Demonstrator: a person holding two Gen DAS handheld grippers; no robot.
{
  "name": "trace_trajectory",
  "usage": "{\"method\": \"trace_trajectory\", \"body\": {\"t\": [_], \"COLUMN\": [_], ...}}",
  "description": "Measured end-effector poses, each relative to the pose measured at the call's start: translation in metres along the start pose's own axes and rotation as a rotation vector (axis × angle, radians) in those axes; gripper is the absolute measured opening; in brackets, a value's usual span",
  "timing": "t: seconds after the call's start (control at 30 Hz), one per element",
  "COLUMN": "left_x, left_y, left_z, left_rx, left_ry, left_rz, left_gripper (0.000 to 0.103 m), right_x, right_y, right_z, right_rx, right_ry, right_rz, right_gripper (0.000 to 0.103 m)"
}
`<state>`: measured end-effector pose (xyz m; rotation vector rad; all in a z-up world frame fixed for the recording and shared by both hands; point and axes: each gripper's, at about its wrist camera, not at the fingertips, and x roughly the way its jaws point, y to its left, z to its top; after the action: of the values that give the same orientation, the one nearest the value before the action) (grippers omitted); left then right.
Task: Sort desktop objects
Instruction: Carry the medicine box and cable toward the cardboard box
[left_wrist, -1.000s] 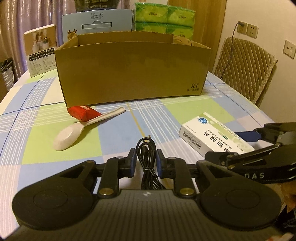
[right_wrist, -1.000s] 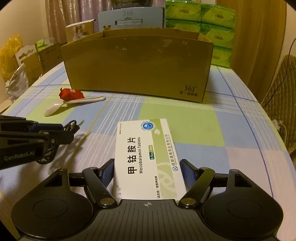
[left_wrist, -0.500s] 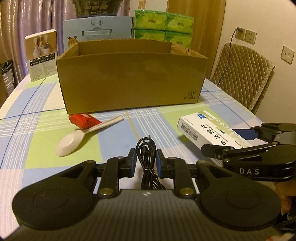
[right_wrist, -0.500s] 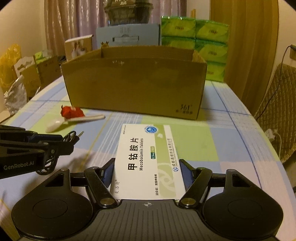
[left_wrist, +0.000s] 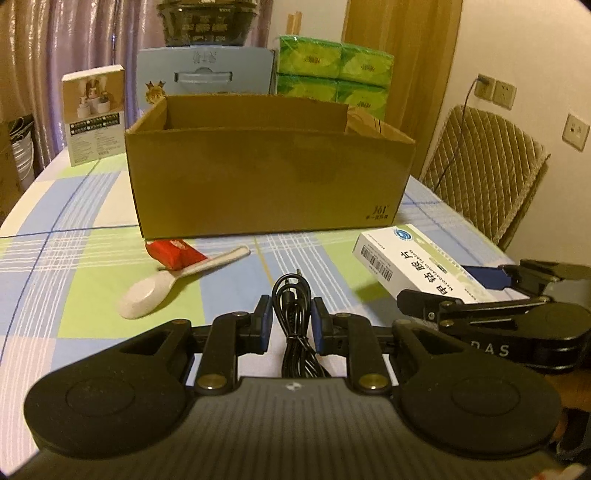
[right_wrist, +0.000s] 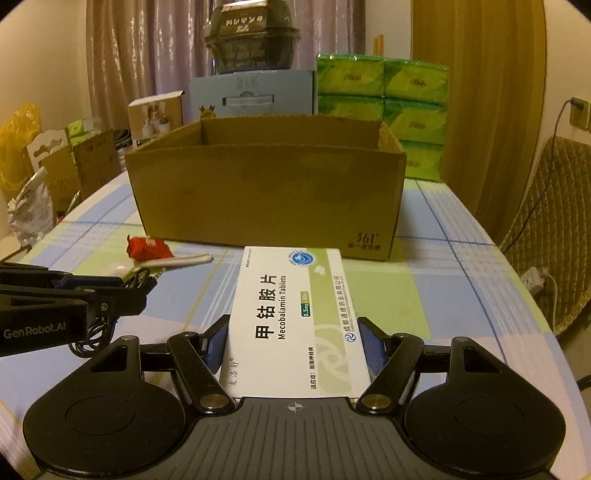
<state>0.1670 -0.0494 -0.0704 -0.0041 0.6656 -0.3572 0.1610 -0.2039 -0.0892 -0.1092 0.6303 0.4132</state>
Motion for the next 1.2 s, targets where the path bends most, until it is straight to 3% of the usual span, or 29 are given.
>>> {"method": "trace_trajectory", "body": {"t": [0.43,0.83,1.2], "left_x": [-0.025,-0.045,-0.061], "left_y": [-0.004,-0.007,-0.005], "left_z": [0.022,0.038,0.047], "left_rx": [-0.015,0.017,-0.007], "left_ry": [-0.044,-0.034,-0.036], "left_rz": [0.019,0.047,0.027], "left_gripper": [0.017,0.017,0.017], "right_x": [-0.026,-0.045,-0.063], "right_y": [-0.002,-0.005,-0.011], "right_z": [0.01,0.02,0.037], "right_rx": [0.012,0.02,0.03], "right_ry": [-0.068,-0.096,-0.11], "right_rz": [0.0,-0.003,-0.006], "right_gripper": [0.068,0.068,0.068]}}
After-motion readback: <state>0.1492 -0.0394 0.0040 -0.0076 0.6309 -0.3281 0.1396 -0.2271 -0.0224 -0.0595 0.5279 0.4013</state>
